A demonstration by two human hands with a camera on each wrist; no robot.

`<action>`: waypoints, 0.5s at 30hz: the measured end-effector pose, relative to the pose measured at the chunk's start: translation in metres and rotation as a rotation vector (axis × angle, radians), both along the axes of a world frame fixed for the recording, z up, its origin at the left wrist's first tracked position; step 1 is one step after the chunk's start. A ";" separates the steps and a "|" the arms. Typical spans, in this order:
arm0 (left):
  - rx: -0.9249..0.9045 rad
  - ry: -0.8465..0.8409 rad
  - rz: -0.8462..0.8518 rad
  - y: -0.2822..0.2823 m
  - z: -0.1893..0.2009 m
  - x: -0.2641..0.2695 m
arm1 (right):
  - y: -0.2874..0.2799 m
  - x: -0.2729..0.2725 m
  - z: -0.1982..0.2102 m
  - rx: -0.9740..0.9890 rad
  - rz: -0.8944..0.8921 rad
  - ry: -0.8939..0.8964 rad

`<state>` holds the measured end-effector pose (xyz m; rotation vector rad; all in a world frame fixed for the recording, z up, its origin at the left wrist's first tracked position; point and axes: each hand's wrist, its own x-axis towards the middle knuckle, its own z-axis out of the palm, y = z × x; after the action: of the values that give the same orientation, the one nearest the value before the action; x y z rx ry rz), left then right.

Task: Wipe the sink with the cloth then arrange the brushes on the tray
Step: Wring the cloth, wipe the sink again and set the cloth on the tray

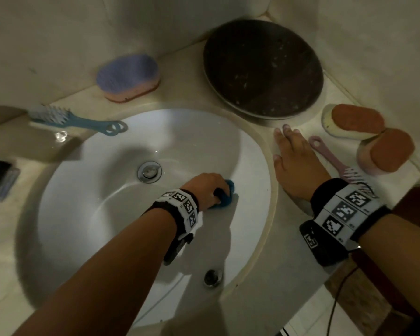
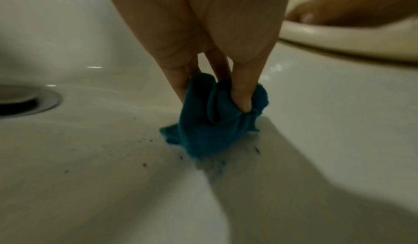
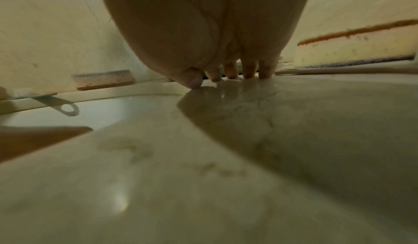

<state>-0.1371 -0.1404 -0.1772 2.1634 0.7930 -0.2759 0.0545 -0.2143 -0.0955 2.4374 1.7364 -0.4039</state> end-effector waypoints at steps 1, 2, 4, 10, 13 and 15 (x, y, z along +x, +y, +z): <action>0.020 -0.033 0.073 0.006 0.003 -0.005 | 0.000 0.000 0.000 0.000 -0.002 -0.004; 0.058 -0.074 0.176 0.013 0.005 -0.010 | 0.000 0.000 0.000 -0.003 -0.006 -0.006; 0.129 -0.143 0.426 0.029 0.007 -0.023 | -0.001 0.000 0.000 -0.004 -0.007 -0.005; 0.154 -0.016 0.592 0.058 -0.013 -0.031 | -0.001 0.003 -0.005 0.019 0.022 -0.044; 0.118 -0.014 0.560 0.056 -0.020 -0.021 | -0.002 0.006 -0.007 -0.001 0.022 -0.040; 0.112 -0.055 0.543 0.051 -0.021 -0.013 | -0.002 0.006 -0.007 0.001 0.032 -0.052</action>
<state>-0.1502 -0.0892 -0.1980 1.9532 1.3461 0.1091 0.0606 -0.2162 -0.1024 2.3955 1.7522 -0.3339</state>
